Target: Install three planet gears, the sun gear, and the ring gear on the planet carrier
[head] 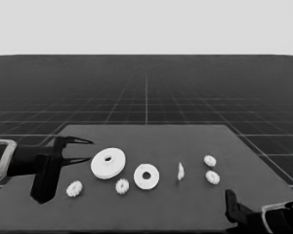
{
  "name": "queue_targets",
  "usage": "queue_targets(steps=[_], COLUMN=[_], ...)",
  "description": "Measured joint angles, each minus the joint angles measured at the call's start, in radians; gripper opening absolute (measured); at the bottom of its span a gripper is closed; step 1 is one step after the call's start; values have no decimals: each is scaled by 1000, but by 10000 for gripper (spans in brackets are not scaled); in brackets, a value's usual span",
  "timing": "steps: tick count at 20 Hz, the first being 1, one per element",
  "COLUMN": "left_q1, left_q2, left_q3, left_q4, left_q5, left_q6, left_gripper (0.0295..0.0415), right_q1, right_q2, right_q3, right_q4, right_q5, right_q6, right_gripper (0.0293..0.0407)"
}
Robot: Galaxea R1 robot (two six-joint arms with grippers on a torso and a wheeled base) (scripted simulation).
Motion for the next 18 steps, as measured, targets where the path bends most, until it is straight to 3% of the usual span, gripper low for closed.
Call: queue_targets(steps=[1,2,3,4,5,6,7,8,9,11,14,16,18], left_q1=[71,45,29,20,224,314,337,350,358,367,370,527,578], left_q2=[-3,-2,-1,-1,-35,79,182,238,270,304,322,362,386], left_q3=[71,43,25,15,-22,-127,-280,-411,-505,-608,-660,-741,-786], left_q4=[-73,-44,-26,-15,408,380,197,64,-18,-98,-133,-10,24], left_q5=[49,30,18,11,349,684,788,795,789,782,780,688,653], left_q6=[-3,-2,-1,-1,-485,-951,-1177,-1276,-1316,-1339,-1341,-1327,-1318], left_gripper=[295,297,314,347,386,404,399,392,388,385,385,385,385], right_q1=[-54,-34,-22,-15,-11,-9,-7,-7,-6,-6,-6,-6,-6], right_q2=[14,8,5,3,1,1,0,0,0,0,0,0,0], right_q3=[53,29,16,8,3,1,-1,-2,-2,-3,-3,-3,-3], right_q4=[76,45,26,16,9,6,4,2,2,1,1,0,0], right_q5=[23,14,8,4,2,1,1,0,0,0,0,0,0], right_q6=[-3,-2,-1,-1,0,0,0,0,0,0,0,0,0], right_gripper=[293,308,337,368,380,383,384,384,385,385,385,385,385])
